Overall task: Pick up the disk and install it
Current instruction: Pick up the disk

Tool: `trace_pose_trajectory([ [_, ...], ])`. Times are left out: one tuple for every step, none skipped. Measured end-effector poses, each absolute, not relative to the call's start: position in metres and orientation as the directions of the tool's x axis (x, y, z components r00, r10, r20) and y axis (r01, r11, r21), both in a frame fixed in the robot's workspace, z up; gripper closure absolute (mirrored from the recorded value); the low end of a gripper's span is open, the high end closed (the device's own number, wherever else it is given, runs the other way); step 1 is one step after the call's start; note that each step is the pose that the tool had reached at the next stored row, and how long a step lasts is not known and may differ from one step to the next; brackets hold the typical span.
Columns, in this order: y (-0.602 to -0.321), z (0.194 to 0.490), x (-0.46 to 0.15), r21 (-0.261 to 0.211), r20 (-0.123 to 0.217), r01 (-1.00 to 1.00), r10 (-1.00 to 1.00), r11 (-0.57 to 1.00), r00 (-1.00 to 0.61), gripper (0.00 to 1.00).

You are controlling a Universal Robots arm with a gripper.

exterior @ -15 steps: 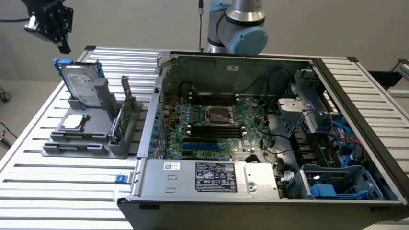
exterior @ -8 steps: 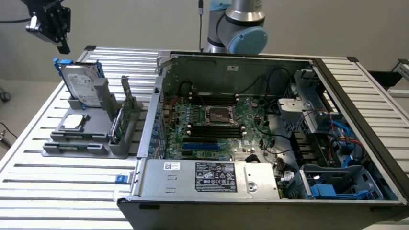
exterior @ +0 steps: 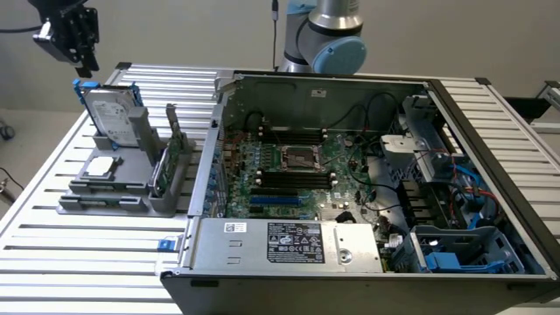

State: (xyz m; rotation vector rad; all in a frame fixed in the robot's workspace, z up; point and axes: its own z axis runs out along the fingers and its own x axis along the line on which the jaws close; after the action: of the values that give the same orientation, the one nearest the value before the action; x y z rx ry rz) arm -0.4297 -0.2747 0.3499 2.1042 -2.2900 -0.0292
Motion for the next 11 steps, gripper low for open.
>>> trace_pose_trajectory([
  [-0.275,0.349,-0.43,0.035,0.01,-0.996,-0.996,0.085,-0.084,0.64],
  [-0.275,0.347,-0.43,0.035,0.01,-0.996,-0.996,0.085,-0.084,0.64],
  [-0.275,0.345,-0.43,0.035,0.011,-0.996,-0.996,0.084,-0.084,0.58],
  [-0.275,0.344,-0.43,0.035,0.011,-0.996,-0.996,0.084,-0.084,0.52],
  [-0.275,0.343,-0.43,0.035,0.012,-0.996,-0.996,0.084,-0.084,0.52],
  [-0.275,0.341,-0.43,0.035,0.012,-0.996,-0.996,0.084,-0.084,0.46],
  [-0.275,0.34,-0.43,0.035,0.013,-0.996,-0.996,0.084,-0.083,0.46],
  [-0.275,0.339,-0.43,0.035,0.013,-0.996,-0.996,0.083,-0.083,0.46],
  [-0.276,0.338,-0.43,0.035,0.014,-0.996,-0.997,0.082,-0.082,0.46],
  [-0.276,0.337,-0.43,0.035,0.014,-0.996,-0.997,0.081,-0.081,0.46],
  [-0.277,0.336,-0.43,0.035,0.014,-0.996,-0.997,0.081,-0.08,0.46],
])
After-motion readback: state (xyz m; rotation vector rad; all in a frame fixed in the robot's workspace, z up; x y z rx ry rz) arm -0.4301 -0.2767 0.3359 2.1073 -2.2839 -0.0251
